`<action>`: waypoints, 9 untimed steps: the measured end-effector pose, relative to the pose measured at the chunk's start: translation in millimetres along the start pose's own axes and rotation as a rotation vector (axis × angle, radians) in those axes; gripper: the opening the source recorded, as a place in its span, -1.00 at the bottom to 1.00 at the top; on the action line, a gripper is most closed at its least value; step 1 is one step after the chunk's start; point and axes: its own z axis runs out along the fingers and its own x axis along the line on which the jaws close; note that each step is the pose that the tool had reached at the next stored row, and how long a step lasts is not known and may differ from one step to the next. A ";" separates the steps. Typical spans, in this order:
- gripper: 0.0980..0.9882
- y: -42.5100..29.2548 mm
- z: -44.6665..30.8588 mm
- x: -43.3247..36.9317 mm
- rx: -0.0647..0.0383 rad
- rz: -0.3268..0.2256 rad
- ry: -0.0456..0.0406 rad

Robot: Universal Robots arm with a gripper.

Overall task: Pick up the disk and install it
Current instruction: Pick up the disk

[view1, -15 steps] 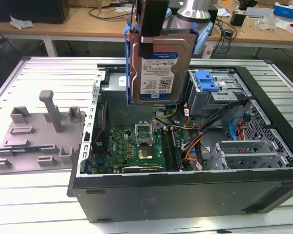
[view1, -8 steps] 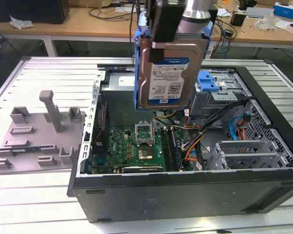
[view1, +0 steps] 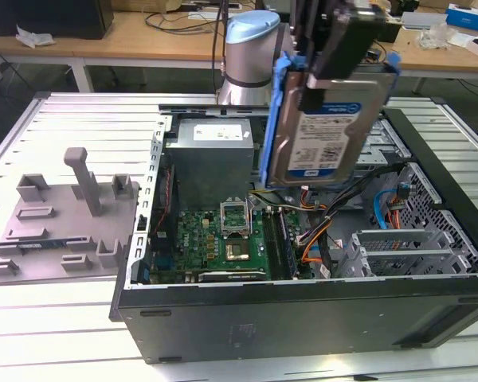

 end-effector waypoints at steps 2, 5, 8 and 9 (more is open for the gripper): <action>-0.39 -5.4 0.0 2.9 0.000 0.000 -0.0008; -0.39 -5.5 0.0 3.5 0.000 0.000 -0.0020; -0.39 -5.5 -0.1 3.5 0.000 0.000 -0.0019; -0.39 -5.6 -0.1 3.5 0.000 0.000 -0.0020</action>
